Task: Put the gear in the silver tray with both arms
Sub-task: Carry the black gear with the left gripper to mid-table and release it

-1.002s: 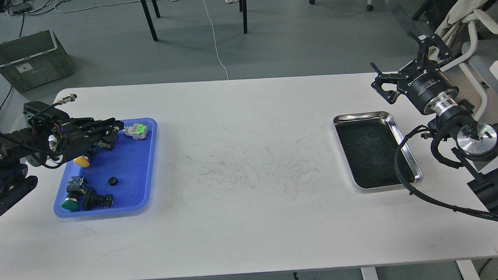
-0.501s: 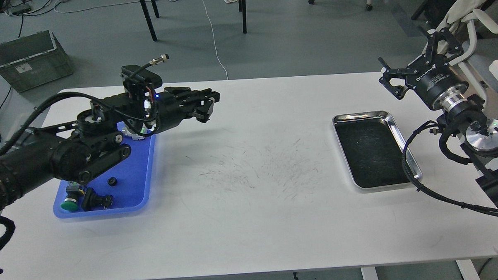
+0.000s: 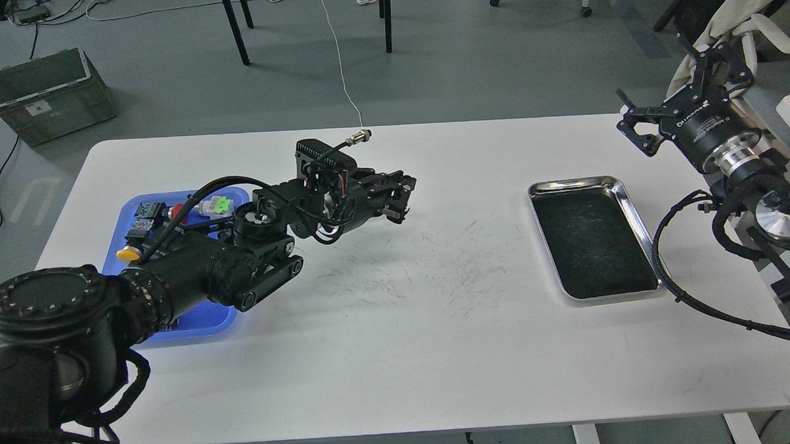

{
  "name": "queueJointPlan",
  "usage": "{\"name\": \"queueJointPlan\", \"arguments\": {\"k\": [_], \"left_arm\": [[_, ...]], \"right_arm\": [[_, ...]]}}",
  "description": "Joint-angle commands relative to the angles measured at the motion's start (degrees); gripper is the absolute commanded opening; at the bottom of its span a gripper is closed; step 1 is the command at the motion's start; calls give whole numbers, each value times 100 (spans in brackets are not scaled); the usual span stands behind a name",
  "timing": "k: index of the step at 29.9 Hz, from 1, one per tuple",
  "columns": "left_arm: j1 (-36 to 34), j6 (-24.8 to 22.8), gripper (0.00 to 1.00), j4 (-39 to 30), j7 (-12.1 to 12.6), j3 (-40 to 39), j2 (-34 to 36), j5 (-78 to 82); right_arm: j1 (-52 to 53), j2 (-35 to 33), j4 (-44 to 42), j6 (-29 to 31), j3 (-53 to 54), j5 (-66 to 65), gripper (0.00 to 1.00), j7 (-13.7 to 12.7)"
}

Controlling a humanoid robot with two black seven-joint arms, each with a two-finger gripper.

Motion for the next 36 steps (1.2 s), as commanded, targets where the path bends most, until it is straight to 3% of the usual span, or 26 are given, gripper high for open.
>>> {"name": "queueJointPlan", "arguments": {"k": [1, 7, 13, 23, 26, 36], "left_arm": [[180, 2, 7, -423, 113, 9, -2, -14], [392, -16, 7, -1082, 306, 18, -2, 30], [401, -42, 9, -1206, 394, 18, -2, 30], [488, -16, 23, -1232, 403, 18, -2, -5], [488, 2, 31, -1232, 394, 18, -2, -22], [550, 107, 84, -1215, 359, 18, -2, -672]], "right_arm": [[-19, -50, 4, 8, -6, 0, 99, 0], [-116, -94, 4, -1, 3, 0, 99, 0], [-125, -137, 4, -9, 3, 0, 99, 0], [-177, -155, 4, -9, -23, 0, 99, 0], [-186, -155, -5, -9, -6, 0, 99, 9], [-186, -112, -49, 26, 30, 0, 99, 17]]}}
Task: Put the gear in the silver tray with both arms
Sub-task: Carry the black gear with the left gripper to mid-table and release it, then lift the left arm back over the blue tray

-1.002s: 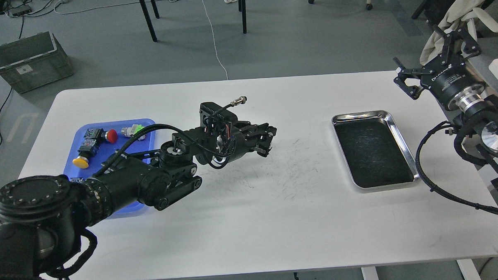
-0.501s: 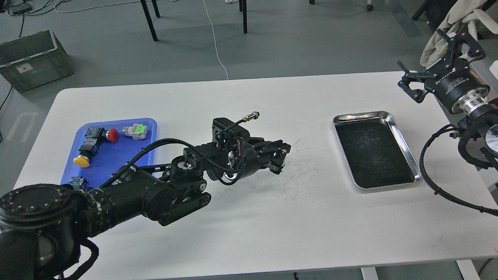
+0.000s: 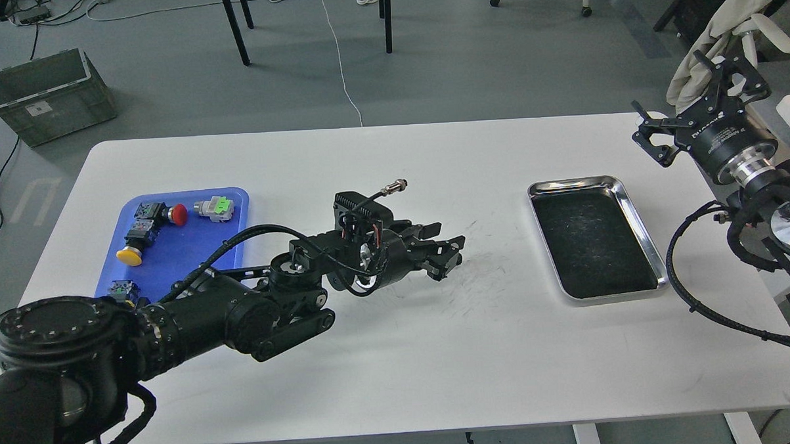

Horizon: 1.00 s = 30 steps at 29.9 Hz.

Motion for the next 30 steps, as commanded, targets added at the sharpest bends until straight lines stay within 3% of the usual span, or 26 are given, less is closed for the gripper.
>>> {"name": "queueJointPlan", "arguments": {"k": [1, 3, 6, 22, 30], "left_arm": [[-6, 112, 87, 13, -24, 0, 0, -363], [-15, 156, 94, 39, -41, 0, 0, -469], [-33, 236, 97, 83, -68, -96, 0, -828], [-551, 201, 98, 294, -182, -1959, 0, -4114], [-534, 148, 98, -566, -103, -2759, 1412, -5767]], "right_arm": [[7, 49, -113, 5, 14, 0, 99, 1], [7, 67, -218, 14, 49, 9, 99, 1], [7, 67, -289, 14, 93, 9, 99, 1], [209, 76, -228, 93, -82, 9, 99, -43], [525, -30, -228, 207, -469, -9, 99, -61]]}}
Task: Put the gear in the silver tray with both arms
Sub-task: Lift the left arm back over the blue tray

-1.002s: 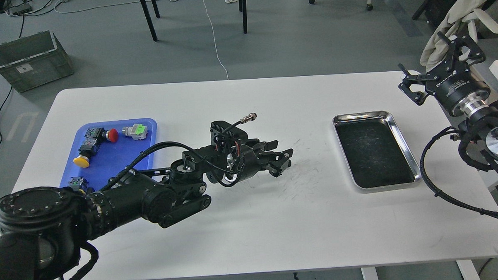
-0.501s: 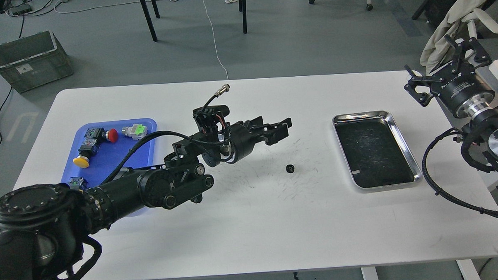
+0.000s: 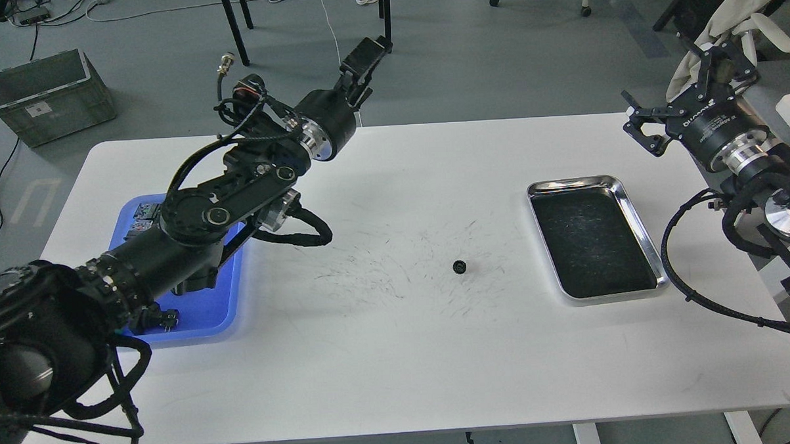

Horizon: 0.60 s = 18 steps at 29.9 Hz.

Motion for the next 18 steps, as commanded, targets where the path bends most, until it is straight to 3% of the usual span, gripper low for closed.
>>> {"name": "queueJointPlan", "arguments": {"k": [1, 9, 13, 18], "left_arm": [[41, -32, 98, -480, 23, -280, 760, -771], [348, -708, 98, -832, 32, -448, 2307, -2845], [796, -955, 98, -1376, 199, -457, 3080, -3575], [1297, -1376, 98, -1931, 208, -466, 3714, -4173]], "right_arm": [[99, -22, 3, 3, -57, 0, 99, -9], [301, -154, 38, 3, -339, -18, 99, -9], [293, -171, 47, 3, -321, -18, 99, -9], [275, -171, 56, -5, -277, -9, 99, 0]]}}
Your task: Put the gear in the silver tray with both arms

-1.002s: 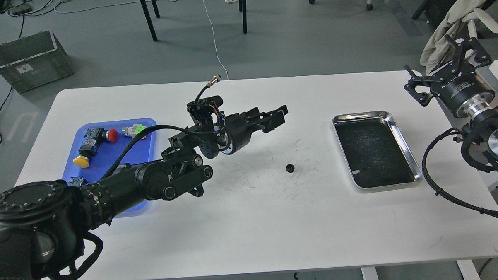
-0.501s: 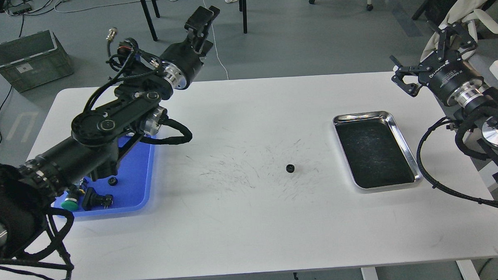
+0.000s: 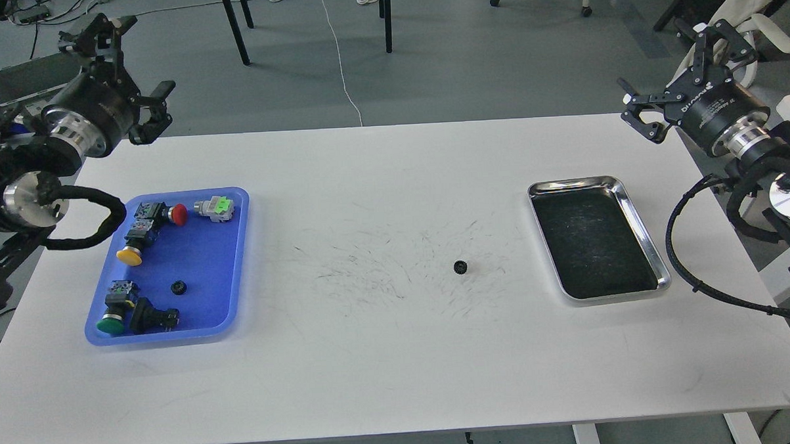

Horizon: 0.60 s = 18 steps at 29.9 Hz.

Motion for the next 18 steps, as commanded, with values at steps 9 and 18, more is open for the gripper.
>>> {"name": "queueJointPlan", "arguments": {"k": [9, 18], "left_arm": [[578, -727, 98, -604, 33, 378, 921, -123], [490, -2429, 98, -762, -63, 317, 1853, 4023]], "right_arm": [[-55, 1, 17, 0, 94, 7, 99, 44], [-55, 1, 69, 26, 86, 7, 99, 45]]}}
